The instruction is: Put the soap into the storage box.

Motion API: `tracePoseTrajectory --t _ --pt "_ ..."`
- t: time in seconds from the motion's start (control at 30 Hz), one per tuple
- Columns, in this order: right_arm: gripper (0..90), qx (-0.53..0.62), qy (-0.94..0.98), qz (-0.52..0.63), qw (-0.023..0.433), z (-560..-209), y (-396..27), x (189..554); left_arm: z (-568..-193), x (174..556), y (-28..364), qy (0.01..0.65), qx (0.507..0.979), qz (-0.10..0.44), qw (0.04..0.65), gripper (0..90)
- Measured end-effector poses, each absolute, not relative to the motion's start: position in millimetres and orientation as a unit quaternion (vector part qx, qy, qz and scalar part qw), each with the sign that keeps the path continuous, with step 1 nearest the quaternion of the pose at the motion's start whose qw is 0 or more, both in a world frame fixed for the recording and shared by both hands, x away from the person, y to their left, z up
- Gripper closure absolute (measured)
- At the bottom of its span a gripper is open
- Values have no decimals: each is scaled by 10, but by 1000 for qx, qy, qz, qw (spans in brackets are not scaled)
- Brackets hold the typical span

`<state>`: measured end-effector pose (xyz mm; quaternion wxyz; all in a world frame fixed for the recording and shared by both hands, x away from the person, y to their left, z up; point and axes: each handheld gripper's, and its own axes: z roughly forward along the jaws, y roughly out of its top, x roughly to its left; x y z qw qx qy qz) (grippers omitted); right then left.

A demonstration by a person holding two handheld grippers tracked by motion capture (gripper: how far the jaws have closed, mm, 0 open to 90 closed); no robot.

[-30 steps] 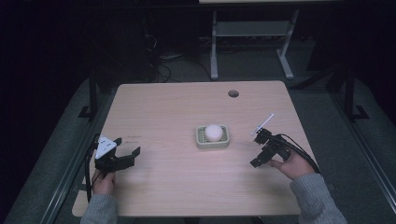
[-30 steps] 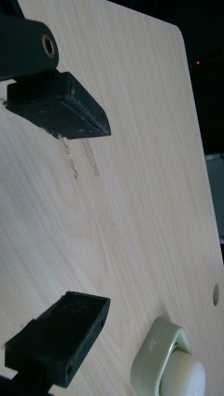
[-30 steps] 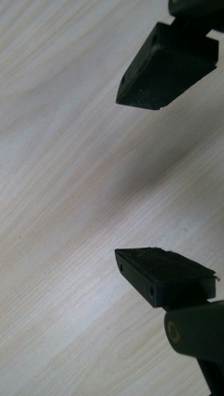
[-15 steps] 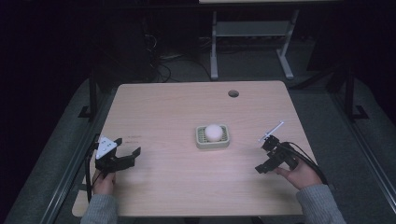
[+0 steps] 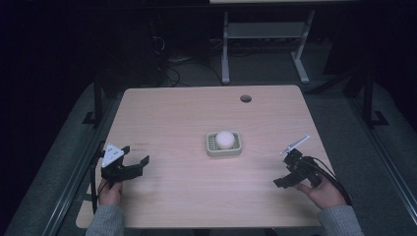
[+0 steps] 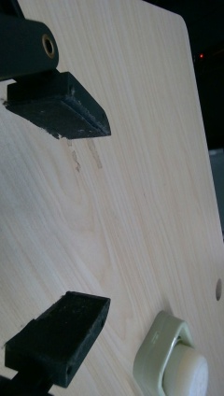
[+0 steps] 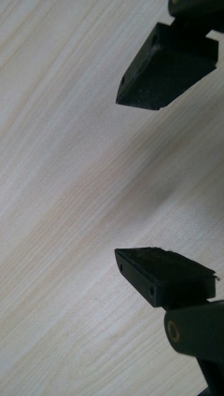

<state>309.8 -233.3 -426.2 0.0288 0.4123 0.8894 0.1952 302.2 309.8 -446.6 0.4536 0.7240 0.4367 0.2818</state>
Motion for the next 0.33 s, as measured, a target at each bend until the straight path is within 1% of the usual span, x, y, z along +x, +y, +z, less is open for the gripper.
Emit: tracePoseTrajectory --t 0.33 --pt "207 424 877 222 39 -4351 -2441 2936 -4476 3021 3061 436 730 278 447 148"
